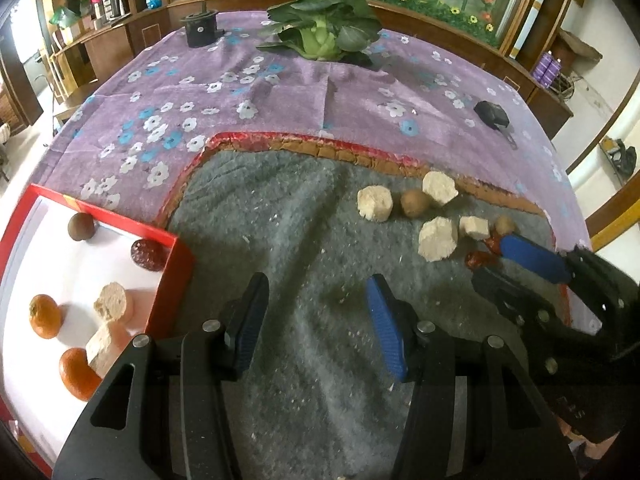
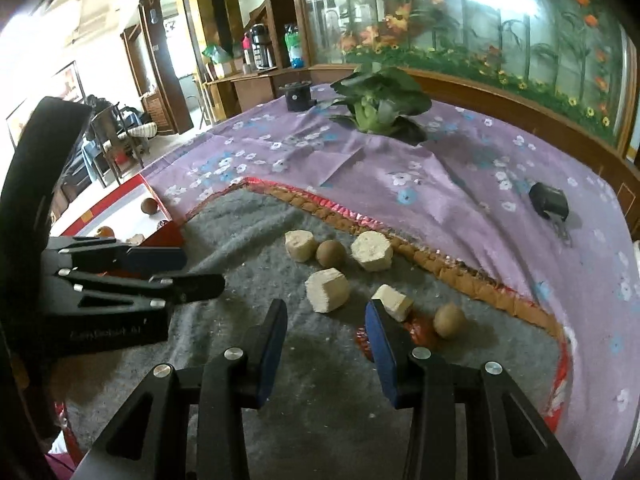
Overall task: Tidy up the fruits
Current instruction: 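Move both tools back toward the fruit pile on the felt, then grasp a beige cube with the left tool while the right tool grasps a red date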
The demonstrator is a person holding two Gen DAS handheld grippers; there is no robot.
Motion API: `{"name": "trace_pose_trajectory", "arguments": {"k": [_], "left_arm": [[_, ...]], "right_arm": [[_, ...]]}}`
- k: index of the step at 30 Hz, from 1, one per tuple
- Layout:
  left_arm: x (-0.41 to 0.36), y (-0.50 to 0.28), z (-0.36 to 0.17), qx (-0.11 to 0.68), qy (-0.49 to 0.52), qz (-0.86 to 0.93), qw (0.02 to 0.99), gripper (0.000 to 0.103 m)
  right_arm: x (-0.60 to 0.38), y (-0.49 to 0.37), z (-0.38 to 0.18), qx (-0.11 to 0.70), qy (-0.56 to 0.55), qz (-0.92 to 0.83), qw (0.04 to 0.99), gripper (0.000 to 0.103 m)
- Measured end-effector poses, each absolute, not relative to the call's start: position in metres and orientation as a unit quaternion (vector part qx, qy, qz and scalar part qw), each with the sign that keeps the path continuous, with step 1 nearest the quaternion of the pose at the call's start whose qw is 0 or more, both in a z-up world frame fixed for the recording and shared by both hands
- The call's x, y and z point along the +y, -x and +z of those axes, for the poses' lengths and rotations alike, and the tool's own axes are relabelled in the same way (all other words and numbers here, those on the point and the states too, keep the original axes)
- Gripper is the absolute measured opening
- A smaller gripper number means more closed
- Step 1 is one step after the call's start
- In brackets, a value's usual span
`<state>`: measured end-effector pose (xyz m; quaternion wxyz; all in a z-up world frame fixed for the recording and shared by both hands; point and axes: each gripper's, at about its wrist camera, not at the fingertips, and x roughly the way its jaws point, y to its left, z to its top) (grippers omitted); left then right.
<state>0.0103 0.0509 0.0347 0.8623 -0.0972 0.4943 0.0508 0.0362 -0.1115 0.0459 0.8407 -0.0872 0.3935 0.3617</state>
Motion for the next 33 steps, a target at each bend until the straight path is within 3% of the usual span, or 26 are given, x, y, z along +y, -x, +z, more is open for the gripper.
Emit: {"name": "trace_pose_trajectory", "arguments": {"k": [13,18,33], "left_arm": [[0.020,-0.026,0.034,0.496,0.077,0.010,0.865,0.051],[0.008,-0.037,0.033,0.495,0.072,-0.001,0.866,0.051],[-0.018,-0.063,0.015,0.505,0.043,-0.044,0.861,0.051]], "right_arm": [[-0.121,-0.054,0.011,0.424,0.104,0.343,0.832,0.040],[-0.133,-0.058,0.011,0.430,0.082,0.330,0.836,0.018],[-0.160,-0.059,0.008,0.435,0.029,0.336,0.835,0.020]]}}
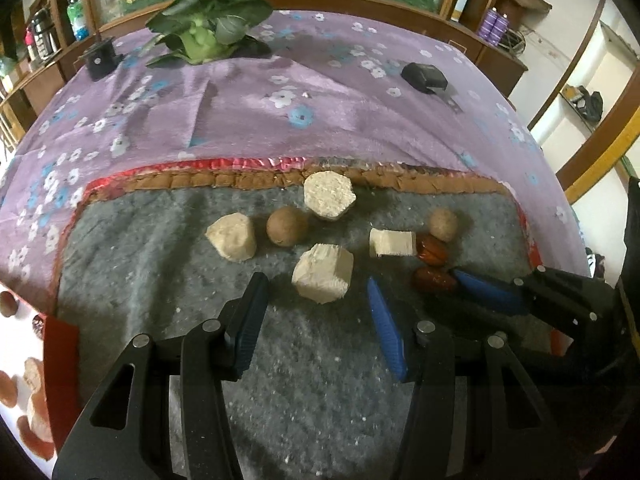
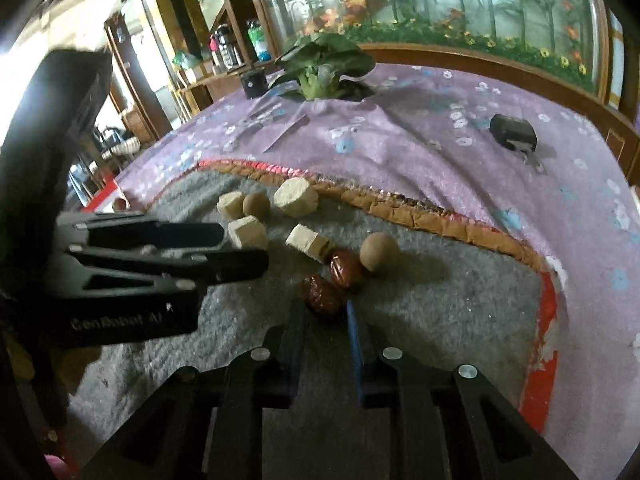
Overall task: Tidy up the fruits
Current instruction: 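Grasp a beige cube with the left tool while the right tool grasps a red date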
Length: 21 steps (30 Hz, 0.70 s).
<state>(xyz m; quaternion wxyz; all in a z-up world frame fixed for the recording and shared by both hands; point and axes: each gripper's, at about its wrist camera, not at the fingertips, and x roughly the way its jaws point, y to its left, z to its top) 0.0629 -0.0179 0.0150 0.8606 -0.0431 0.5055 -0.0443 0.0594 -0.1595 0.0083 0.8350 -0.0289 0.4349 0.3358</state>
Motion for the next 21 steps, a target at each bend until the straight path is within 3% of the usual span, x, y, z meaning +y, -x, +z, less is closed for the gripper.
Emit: {"name": "trace_pose_trajectory", "arguments": {"k": [5,6,8,21], "left_arm": [[-0.018,-0.068,0.013,0.493,0.042,-0.049,0.868,0.049],[-0.019,-0.068,0.013,0.487,0.034,-0.042,0.872,0.037],[-0.018,-0.065,0.013,0.479,0.022,-0.044,0.877,0.026],[0.007,-0.013,0.035,0.463,0.037,-0.029,0.885,0.026]], "right_arm": [[-0.157,-0.057,0.009,0.433,0.038,0.334,0.837,0.019],[-0.157,-0.056,0.010,0.433,0.041,0.332,0.837,0.018],[-0.156,-0.053,0.011,0.435,0.044,0.331,0.836,0.018],[-0.139,-0.017,0.030,0.428,0.030,0.351,0.832,0.018]]}}
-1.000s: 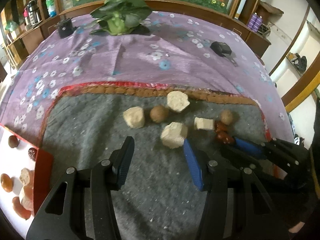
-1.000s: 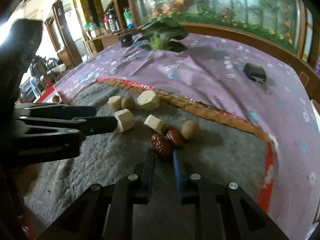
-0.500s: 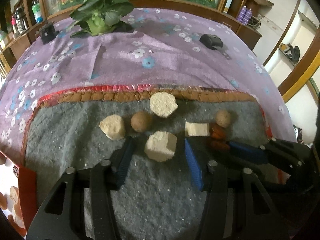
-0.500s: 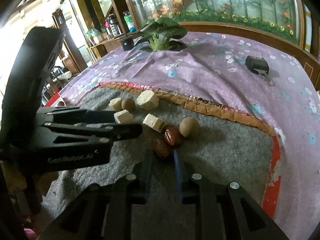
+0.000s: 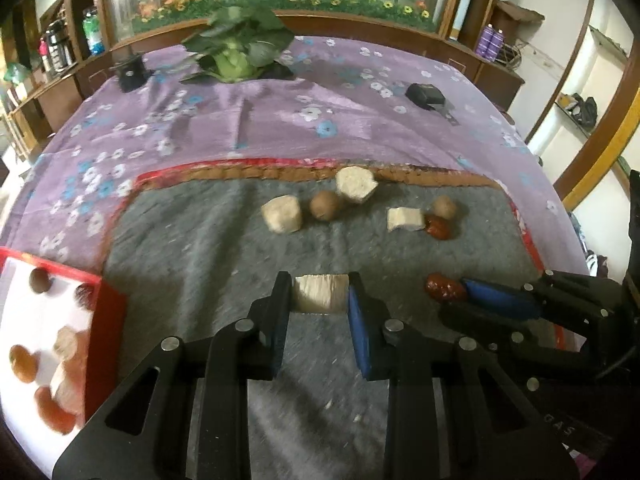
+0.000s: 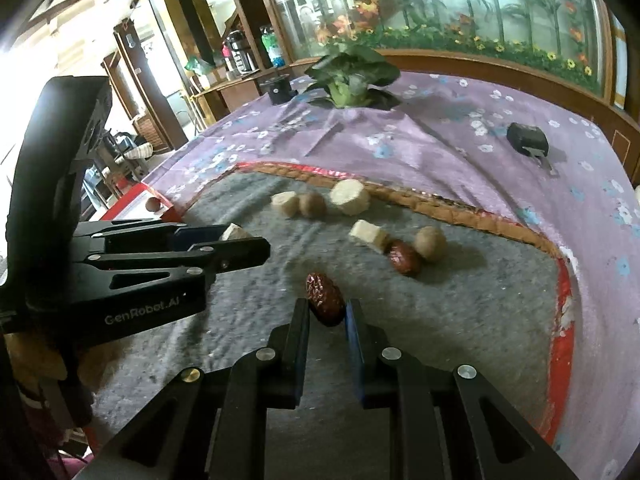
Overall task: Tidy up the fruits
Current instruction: 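Grasp a beige cube with the left tool while the right tool grasps a red date, then carry the beige cube and red date over the red tray with both tools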
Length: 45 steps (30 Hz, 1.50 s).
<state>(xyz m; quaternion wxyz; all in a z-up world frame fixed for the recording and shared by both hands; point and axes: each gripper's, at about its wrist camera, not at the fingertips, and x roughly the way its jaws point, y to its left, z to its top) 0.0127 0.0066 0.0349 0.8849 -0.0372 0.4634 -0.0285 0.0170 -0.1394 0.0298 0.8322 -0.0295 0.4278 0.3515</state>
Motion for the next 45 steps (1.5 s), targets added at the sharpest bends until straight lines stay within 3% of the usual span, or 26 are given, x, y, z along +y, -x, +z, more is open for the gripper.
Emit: {"name": "trace_pose_trajectory", "arguments": {"k": [21,38,45], "left_arm": [[0.109,0.071,0.079,0.412,0.067,0.073,0.906,0.026],[0.195,0.127,0.064,0.417,0.113,0.149,0.890,0.027],[0.202,0.124,0.057,0.418,0.125,0.146,0.888,0.027]], "right_arm": [[-0.035,0.034,0.067,0.395,0.072,0.427,0.810,0.018],[0.070,0.030,0.063,0.396,0.115,0.475,0.778,0.017],[0.035,0.009,0.068,0.403,0.112,0.448,0.790,0.019]]}}
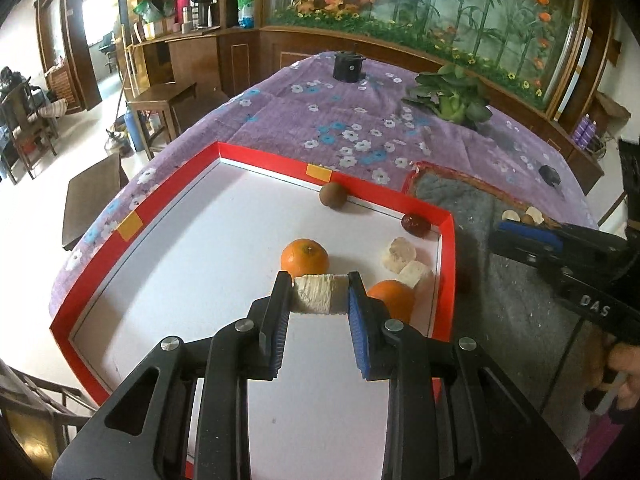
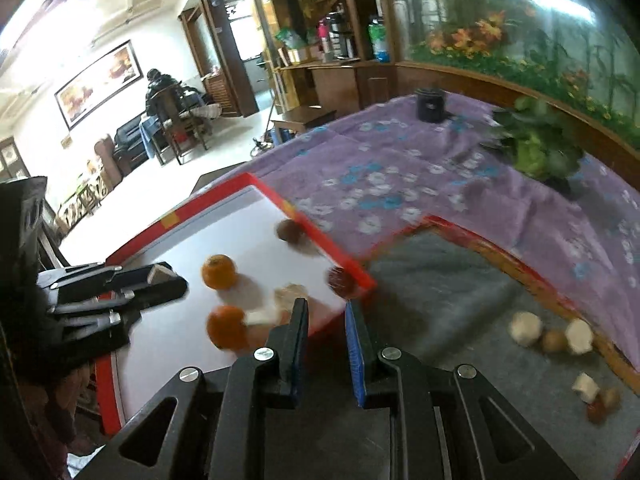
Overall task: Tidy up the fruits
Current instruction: 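Carry the beige cube and red date over the red tray with both tools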
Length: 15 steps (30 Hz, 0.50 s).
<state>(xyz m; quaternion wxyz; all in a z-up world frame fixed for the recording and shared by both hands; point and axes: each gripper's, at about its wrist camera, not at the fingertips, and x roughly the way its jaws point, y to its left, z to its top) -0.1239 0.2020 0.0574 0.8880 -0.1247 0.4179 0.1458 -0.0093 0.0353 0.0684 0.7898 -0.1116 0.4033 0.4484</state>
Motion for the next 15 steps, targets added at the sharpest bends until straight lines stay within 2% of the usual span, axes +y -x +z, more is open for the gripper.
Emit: {"name": "trace_pose_trajectory", "arguments": {"k": [7,9,11,15], "left_arm": [[0.197,0.119,0.051,0.424,0.127,0.134,0.887,0.027],[0.197,0.119,0.050,0.426,0.125,0.137,0.885,0.027],[0.197,0.118,0.051,0.426,0.126,0.137,0.885,0.027],[0.198,0.117,0.051,0.429,0.122,0.138,0.884,0.027]], "right_arm": [[0.013,0.006,0.043,0.430,0.096,0.454,0.774,0.020],[0.021,0.011,0.039,0.423,0.101,0.467,0.770,0.025],[0.036,0.015,0.035,0.414,0.124,0.475,0.767,0.030],[0.063,0.021,0.015,0.420,0.200,0.463,0.754,0.029]]}}
